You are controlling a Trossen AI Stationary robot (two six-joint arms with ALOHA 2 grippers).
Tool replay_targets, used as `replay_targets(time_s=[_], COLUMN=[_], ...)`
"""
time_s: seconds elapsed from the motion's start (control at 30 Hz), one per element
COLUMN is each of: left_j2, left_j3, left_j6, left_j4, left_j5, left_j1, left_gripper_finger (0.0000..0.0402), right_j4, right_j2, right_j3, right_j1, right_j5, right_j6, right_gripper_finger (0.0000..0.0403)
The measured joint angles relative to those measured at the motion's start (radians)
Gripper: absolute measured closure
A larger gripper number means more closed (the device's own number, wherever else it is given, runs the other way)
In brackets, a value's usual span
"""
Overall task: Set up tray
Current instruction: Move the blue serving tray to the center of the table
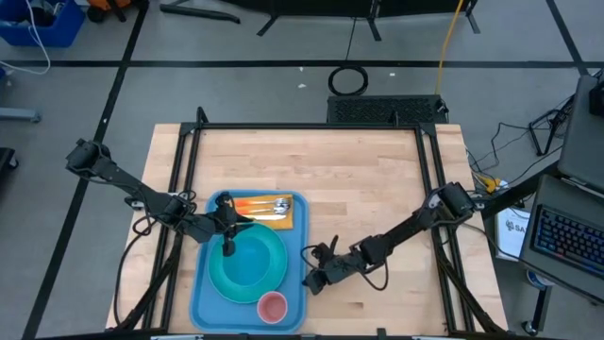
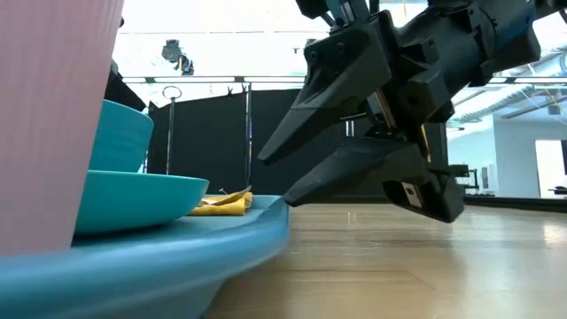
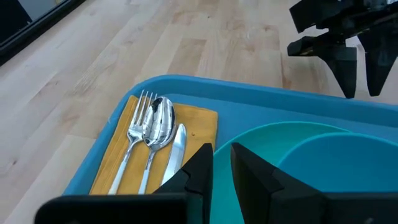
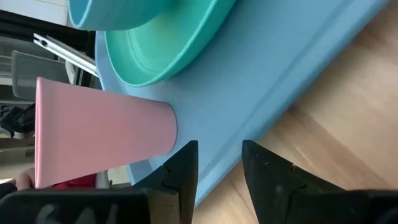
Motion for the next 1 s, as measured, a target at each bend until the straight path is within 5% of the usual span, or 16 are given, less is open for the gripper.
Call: replay_targets(time_s=[0.47,0.77,1.0], left_j2=[0.000,0.000,0.000], left_j3=[0.000,-0.004,-0.024], left_j6=[0.002,0.001,-0.015], left_j4=[-0.001,0.002,0.001], left_j5=[0.000,0.000,-0.023], left_j1=[0.000,0.000,0.002], left_gripper_finger=[0.0339,0.0339,0.0339], right_j4=[-0.115,0.031,0.046], right_j2=[-0.002,0.000,0.000], right_j3=[0.043,0.041,0.080], right_j1=[-0.009,0.050,0.110], right_j5=[0.012,0.019,0.075], right_j6=[-0.061,-0.469,-0.735], right_gripper_finger=[0.0287,0.0289,0.0337])
